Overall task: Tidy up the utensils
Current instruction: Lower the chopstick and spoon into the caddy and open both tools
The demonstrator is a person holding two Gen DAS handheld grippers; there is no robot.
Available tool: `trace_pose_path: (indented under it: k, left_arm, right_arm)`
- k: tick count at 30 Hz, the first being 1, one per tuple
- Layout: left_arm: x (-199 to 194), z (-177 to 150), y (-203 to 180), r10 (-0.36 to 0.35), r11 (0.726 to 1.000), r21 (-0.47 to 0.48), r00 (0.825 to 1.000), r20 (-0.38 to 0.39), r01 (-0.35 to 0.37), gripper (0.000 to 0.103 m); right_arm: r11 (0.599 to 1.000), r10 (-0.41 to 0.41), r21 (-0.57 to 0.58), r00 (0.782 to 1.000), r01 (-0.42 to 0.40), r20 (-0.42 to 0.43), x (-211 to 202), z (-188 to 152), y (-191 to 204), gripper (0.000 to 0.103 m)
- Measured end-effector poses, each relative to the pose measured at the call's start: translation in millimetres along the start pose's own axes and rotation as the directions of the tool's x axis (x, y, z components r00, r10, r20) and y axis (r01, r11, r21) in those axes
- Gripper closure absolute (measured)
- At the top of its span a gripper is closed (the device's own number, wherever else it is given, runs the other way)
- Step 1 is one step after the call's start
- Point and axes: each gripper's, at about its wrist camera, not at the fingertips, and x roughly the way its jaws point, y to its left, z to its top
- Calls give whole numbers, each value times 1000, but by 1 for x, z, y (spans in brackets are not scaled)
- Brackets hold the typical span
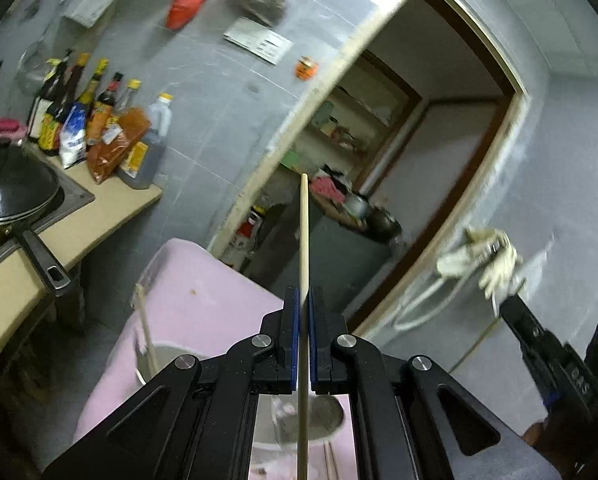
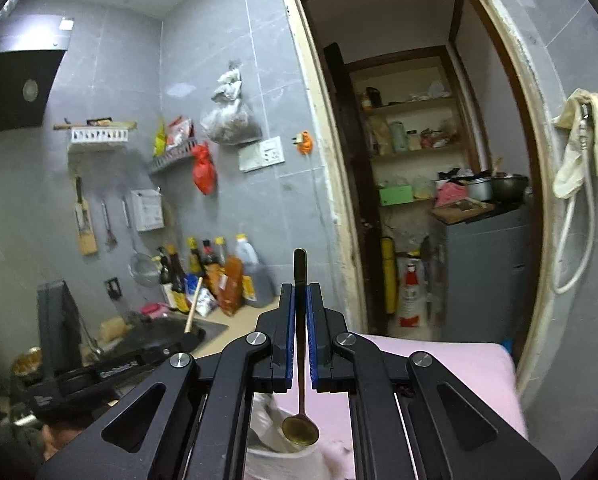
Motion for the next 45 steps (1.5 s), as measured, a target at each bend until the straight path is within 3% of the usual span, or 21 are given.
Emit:
trace_pose_path:
  k: [5,11,20,29,38,40,41,42,45]
  left_arm:
    - [10,22,33,44,997,-61,997,61,-41,101]
    - [26,26,42,100,995,2,988,113,-101,101]
    - [46,-11,38,177,973,119,973,150,-196,101]
    - [38,-38,25,191,942,237,960,204,-238,101]
    - [27,-45,22,203,933,273,969,141,-235,100]
    - [22,-45,22,202,937,266,972,123,-228,93]
    - [19,-44,22,199,939,261,973,113,-222,89]
    - [16,-44,22,199,941,257,974,107,-220,81]
    - [9,-42,19,199,944,250,976,89,-215,80]
  right_arm:
    - [1000,24,7,1000,-24,-14,25,-7,12,100]
    - [999,22,26,997,-20,-75,50,-25,11,100]
    - [999,22,45,982,-13,-187,75,-56,10,100]
    - [1000,1,27,965,7,-261,81,-77,8,98]
    - [999,19,45,960,-7,-281,73,-78,7,96]
    - [999,26,46,963,-15,-267,67,-75,8,90]
    - [999,31,47,967,-19,-254,63,-73,8,82]
    - [999,35,50,969,-23,-247,60,-71,8,78]
    - [998,30,53,973,-19,-228,50,-65,6,76]
